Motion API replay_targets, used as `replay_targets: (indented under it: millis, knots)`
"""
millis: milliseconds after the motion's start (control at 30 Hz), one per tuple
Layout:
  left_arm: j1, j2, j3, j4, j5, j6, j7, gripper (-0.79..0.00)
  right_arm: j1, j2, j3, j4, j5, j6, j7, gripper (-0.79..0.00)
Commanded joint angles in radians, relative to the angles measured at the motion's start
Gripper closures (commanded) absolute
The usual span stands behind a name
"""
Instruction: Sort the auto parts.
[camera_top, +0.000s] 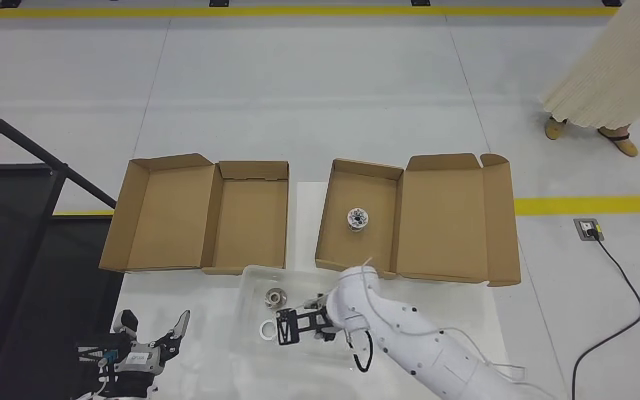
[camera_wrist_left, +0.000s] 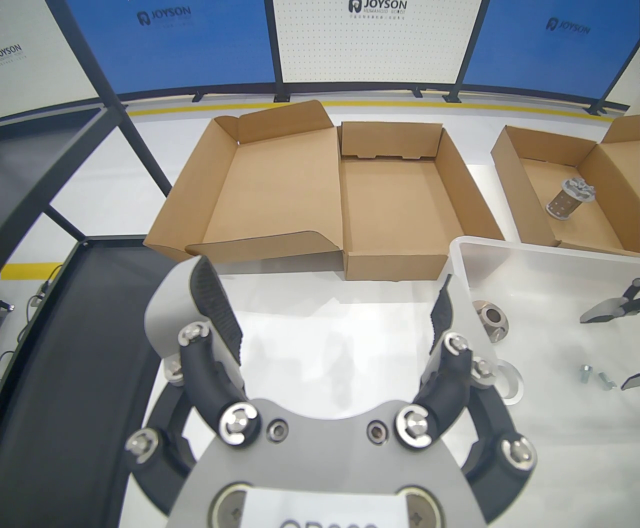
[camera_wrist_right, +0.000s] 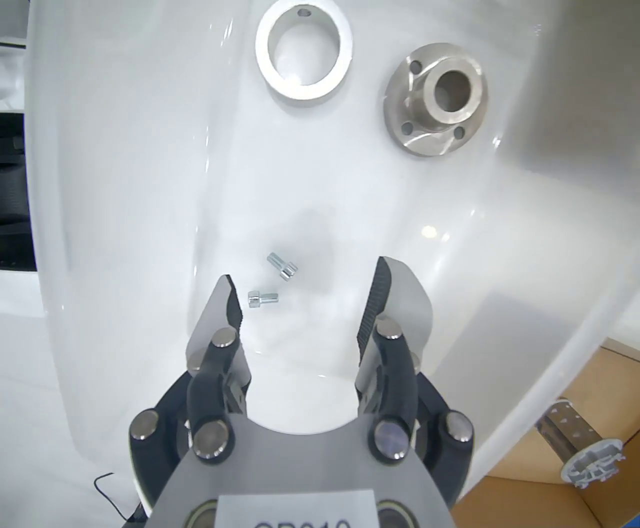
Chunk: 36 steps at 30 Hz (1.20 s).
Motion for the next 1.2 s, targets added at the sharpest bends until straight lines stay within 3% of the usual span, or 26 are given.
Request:
replay_targets:
  millis: [0,167,367,600,833,1000,1167]
  knots:
    - [0.000,0.000,0.000,0.000,0.000,0.000,0.000,-0.785,0.009,-0.010,-0.015,0.024,0.006,0.010,0.005,-0.391]
    - [0.000,0.000,0.000,0.000,0.000,0.000,0.000,-0.785,0.030,-0.033,-0.045,0.079,0.019,0.019,0.007,-0.342]
    - [0.000,0.000,0.000,0.000,0.000,0.000,0.000,-0.785,0.051,-0.054,-0.068,0.127,0.025,0.025,0.006,-0.376]
    - [0.000,0.000,0.000,0.000,0.000,0.000,0.000,-0.785,0.067,-0.074,-0.086,0.174,0.026,0.027,-0.010,-0.292]
    - [0.000,0.000,0.000,0.000,0.000,0.000,0.000,-0.785,0.074,-0.083,-0.092,0.191,0.016,0.026,-0.016,-0.277]
    - [0.000,0.000,0.000,0.000,0.000,0.000,0.000,-0.785,0.074,-0.086,-0.095,0.195,0.010,0.015,-0.017,-0.215]
    - [0.000,0.000,0.000,0.000,0.000,0.000,0.000,-0.785,0.071,-0.087,-0.097,0.197,0.003,0.003,-0.013,-0.225]
